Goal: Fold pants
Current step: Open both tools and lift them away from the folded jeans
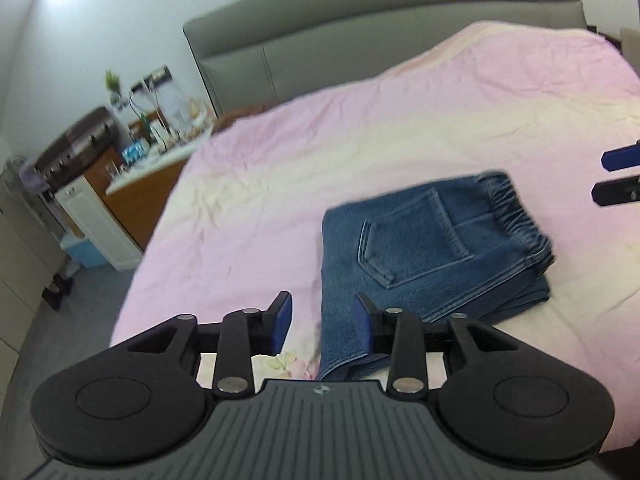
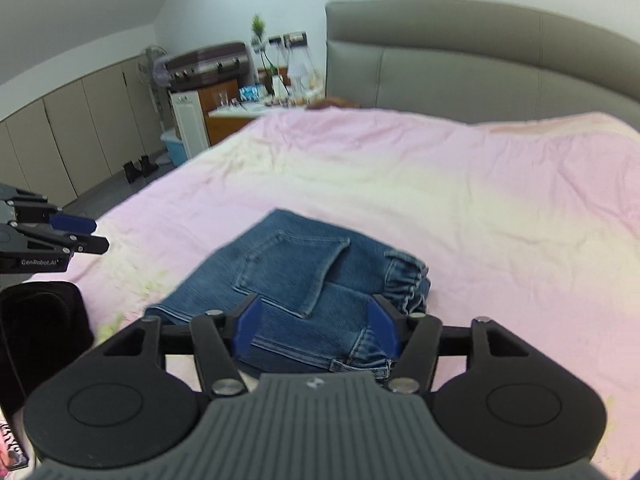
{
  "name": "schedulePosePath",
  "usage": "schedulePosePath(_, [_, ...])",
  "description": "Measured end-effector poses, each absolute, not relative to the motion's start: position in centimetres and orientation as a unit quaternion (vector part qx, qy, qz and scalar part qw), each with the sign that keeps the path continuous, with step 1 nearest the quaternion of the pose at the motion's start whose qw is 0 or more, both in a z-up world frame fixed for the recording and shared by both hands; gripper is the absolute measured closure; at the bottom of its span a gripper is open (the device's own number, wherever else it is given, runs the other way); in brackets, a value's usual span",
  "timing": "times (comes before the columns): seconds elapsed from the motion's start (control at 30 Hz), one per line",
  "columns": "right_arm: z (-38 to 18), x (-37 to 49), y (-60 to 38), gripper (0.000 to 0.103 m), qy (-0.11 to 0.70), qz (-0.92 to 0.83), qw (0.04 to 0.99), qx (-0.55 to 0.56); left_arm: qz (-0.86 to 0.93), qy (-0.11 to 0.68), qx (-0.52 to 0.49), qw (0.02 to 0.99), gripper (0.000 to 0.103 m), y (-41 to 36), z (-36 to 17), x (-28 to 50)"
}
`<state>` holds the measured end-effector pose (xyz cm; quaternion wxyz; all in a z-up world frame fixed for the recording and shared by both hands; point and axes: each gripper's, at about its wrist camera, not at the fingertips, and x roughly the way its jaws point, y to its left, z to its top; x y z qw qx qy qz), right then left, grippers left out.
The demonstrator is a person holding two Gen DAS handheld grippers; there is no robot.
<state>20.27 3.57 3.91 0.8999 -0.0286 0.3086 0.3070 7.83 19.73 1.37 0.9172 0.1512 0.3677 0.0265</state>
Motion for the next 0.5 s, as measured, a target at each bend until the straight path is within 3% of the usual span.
schedulePosePath(0.07, [5.6, 17.9, 2.8, 0.031, 0.289, 0.309, 0.906, -0.030, 0.032, 0.349, 0.154, 0.924, 0.044, 18.6, 3.4, 6.1])
schedulePosePath(0.17, [7.6, 14.2, 1.6, 0.020, 0.259, 0.311, 0.914, -0.029, 0.039, 0.310, 0.160, 0.936, 0.034, 16.4, 5.0, 3.2])
schedulePosePath(0.27, [8.5, 10.5, 0.5, 0.013, 0.232, 0.309, 0.922, -0.031, 0.045, 0.277, 0.149, 0.948, 0.023, 14.1, 5.7, 0.4])
schedulePosePath(0.33, [8.7, 8.0, -0.3, 0.006, 0.213, 0.302, 0.929, -0.032, 0.051, 0.263, 0.128, 0.955, 0.021, 12.6, 5.7, -1.3])
schedulePosePath(0.5, [8.1, 3.1, -1.8, 0.005, 0.185, 0.283, 0.941, -0.026, 0.080, 0.240, 0.093, 0.963, 0.020, 9.7, 4.1, -4.7])
